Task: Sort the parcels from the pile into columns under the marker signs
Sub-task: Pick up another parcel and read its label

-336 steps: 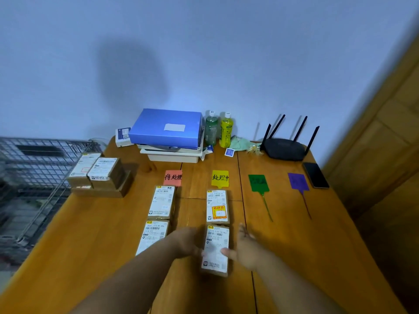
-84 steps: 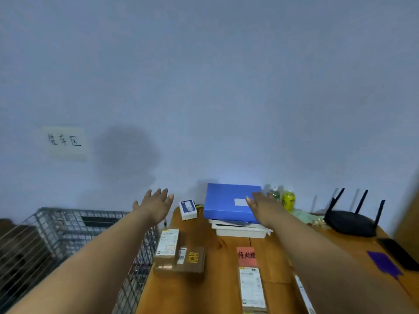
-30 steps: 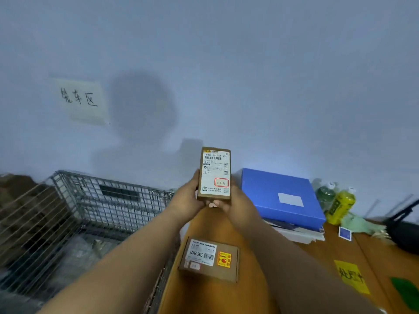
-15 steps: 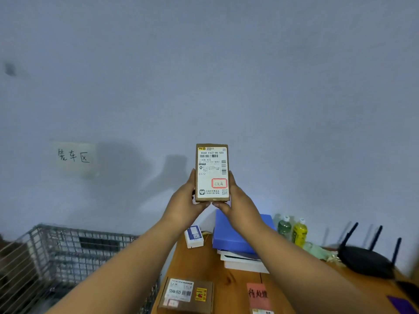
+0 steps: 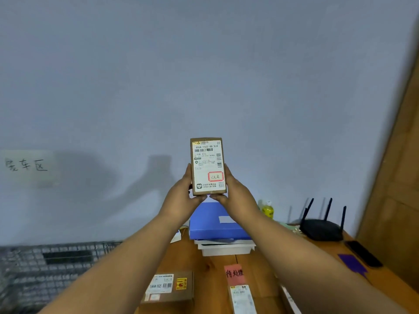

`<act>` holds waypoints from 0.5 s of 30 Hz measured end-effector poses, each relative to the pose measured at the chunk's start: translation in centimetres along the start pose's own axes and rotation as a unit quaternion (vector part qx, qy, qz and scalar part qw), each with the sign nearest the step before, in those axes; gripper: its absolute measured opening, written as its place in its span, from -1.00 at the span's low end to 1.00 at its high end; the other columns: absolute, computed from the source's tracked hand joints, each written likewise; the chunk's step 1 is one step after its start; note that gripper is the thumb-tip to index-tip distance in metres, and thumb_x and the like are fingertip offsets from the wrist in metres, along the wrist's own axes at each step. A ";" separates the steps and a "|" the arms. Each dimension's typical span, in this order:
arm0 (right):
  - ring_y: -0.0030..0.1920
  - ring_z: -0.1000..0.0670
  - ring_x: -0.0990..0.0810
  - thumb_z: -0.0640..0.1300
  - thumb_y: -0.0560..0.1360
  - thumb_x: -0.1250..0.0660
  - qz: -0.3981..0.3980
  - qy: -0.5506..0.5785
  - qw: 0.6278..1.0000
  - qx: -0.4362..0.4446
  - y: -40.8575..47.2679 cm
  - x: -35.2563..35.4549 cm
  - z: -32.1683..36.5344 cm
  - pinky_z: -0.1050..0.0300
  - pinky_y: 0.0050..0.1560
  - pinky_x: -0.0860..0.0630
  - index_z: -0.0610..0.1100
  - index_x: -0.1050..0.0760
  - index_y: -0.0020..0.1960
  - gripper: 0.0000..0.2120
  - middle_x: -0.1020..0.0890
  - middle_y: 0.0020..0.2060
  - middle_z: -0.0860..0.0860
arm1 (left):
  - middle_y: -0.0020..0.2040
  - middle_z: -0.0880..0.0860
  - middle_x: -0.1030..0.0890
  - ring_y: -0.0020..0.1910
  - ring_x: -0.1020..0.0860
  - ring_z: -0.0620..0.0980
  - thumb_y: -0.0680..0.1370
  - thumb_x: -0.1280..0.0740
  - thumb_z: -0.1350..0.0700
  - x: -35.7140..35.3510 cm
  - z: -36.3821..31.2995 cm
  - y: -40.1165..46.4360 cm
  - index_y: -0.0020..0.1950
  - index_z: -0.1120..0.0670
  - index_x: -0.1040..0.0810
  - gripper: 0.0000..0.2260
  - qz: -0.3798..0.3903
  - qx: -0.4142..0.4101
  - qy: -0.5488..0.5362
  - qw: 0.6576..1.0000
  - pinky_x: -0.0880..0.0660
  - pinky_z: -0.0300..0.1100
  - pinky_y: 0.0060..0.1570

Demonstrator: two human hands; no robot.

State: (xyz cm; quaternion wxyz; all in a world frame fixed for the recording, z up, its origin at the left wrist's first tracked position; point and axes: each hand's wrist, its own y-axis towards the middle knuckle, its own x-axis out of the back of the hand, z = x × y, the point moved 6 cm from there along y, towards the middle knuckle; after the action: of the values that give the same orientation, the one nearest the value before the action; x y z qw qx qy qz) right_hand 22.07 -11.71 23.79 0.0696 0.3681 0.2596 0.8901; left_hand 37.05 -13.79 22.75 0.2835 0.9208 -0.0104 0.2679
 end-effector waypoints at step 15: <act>0.17 0.10 -0.58 -0.02 0.50 -0.41 -0.034 -0.044 0.998 0.009 -2.7 3.1 -0.6 0.38 -0.07 -0.46 0.17 -0.02 0.53 -0.24 -0.53 0.29 0.17 | 0.31 -0.14 -0.51 0.12 -0.46 -0.28 0.50 -0.43 0.10 -1.5 -2.8 -1.7 0.55 -0.23 -0.01 -0.21 -0.001 -0.033 0.015 0.999 -0.38 -0.50 -0.03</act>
State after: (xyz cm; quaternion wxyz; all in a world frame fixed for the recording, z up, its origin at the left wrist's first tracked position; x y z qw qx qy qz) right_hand 19.24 -8.66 23.95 0.1080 0.3983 0.2772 0.8677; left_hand 34.68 -11.11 23.02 0.3144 0.9066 -0.0141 0.2812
